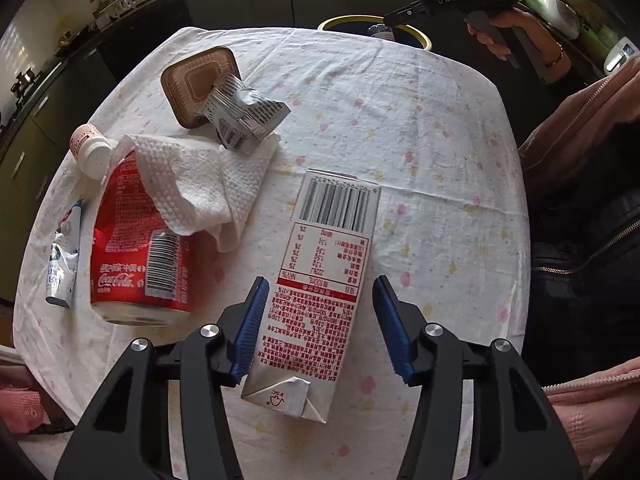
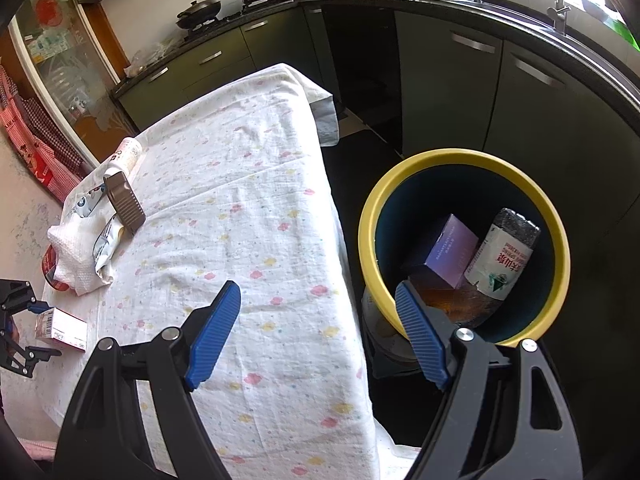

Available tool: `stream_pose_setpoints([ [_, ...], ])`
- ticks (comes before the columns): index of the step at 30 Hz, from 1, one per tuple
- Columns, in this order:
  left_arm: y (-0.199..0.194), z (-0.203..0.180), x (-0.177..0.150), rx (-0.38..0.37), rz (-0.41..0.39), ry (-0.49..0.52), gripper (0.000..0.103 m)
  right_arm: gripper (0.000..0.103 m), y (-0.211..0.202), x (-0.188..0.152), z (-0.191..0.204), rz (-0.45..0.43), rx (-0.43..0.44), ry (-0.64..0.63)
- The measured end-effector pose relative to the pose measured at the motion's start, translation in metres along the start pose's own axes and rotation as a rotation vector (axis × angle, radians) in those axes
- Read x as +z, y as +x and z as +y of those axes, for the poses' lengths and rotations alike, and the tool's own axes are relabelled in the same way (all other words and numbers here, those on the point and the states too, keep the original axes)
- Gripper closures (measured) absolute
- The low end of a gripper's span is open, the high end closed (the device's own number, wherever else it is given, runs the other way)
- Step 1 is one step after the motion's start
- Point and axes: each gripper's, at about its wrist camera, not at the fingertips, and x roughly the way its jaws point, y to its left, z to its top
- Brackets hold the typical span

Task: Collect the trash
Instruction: 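Grasp the white-and-red milk carton with the left gripper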

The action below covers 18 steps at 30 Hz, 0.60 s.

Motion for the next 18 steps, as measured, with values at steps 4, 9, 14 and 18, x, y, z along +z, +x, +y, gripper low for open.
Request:
stream_pose_setpoints([
  [4,0.007,-0.009,0.001,-0.015,0.015,-0.014,0.066,0.028,0.001,-0.004,0.0,0.004,0.014,-0.001],
  [9,0.008,-0.008,0.002,-0.013,0.014,-0.083,0.068,0.028,-0.008,-0.008,-0.008,-0.009,0.016,0.011],
  [14,-0.005,-0.015,0.003,0.032,-0.031,-0.134,0.068,0.028,-0.016,-0.009,-0.017,-0.031,0.022,0.031],
  [18,-0.021,-0.025,0.011,0.077,-0.078,-0.158,0.068,0.028,-0.021,-0.01,-0.019,-0.043,0.027,0.035],
])
